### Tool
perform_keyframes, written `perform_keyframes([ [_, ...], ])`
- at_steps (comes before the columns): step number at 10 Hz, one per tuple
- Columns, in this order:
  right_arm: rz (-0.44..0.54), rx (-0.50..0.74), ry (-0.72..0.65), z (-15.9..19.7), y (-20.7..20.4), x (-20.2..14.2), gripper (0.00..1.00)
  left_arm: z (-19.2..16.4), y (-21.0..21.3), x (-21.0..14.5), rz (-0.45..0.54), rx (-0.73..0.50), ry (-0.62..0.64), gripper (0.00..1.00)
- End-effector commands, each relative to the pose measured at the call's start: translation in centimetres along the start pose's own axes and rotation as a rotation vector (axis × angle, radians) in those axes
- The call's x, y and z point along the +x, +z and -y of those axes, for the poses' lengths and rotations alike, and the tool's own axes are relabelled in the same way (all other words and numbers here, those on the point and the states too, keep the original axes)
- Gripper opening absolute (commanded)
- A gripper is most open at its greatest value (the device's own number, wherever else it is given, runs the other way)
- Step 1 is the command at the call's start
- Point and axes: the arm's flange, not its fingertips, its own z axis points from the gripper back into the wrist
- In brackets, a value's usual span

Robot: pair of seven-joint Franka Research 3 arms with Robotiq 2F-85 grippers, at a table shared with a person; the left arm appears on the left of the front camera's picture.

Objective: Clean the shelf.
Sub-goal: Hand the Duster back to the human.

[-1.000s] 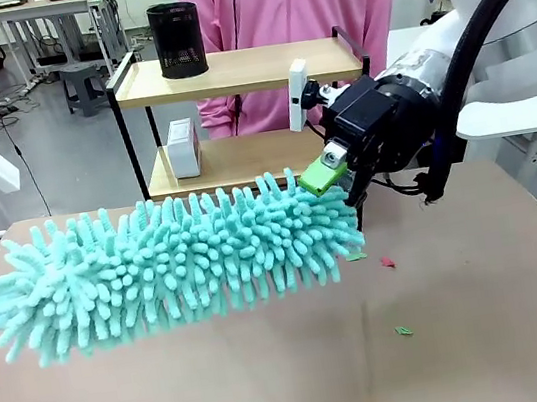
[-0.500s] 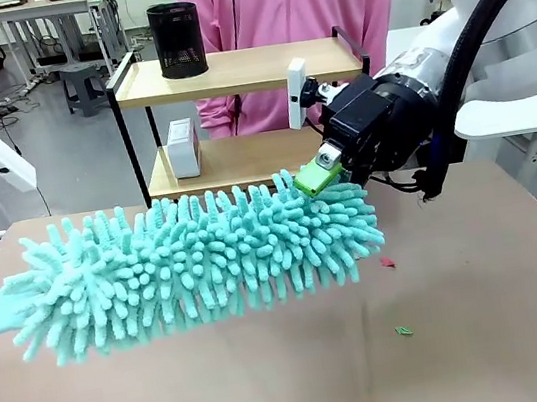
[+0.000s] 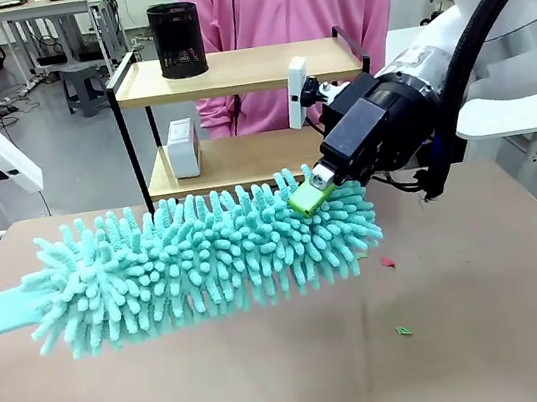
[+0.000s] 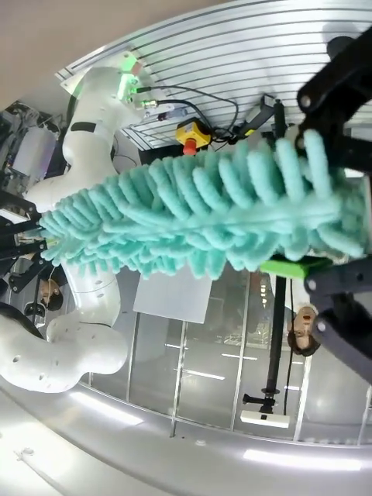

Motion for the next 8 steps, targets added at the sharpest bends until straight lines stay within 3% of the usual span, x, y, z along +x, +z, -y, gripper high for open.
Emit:
perform_keyframes([
  [1,-0.024,-0.002,-0.016,-0.05,-0.05,-0.01,0.0,-0.06,0.01,0.37,0.016,-0.01,-0.028,0.12],
  [2,-0.025,-0.001,-0.021,0.06,-0.03,0.04,0.04,-0.03,0.02,0.3,0.017,-0.011,-0.028,0.12],
  [7,-0.026,0.0,-0.022,0.19,-0.02,-0.04,0.0,-0.01,0.04,0.21,0.015,-0.008,-0.025,0.12],
  [8,-0.024,0.0,-0.023,0.24,0.05,-0.05,0.0,0.02,0.16,0.22,0.023,-0.001,-0.026,0.38],
])
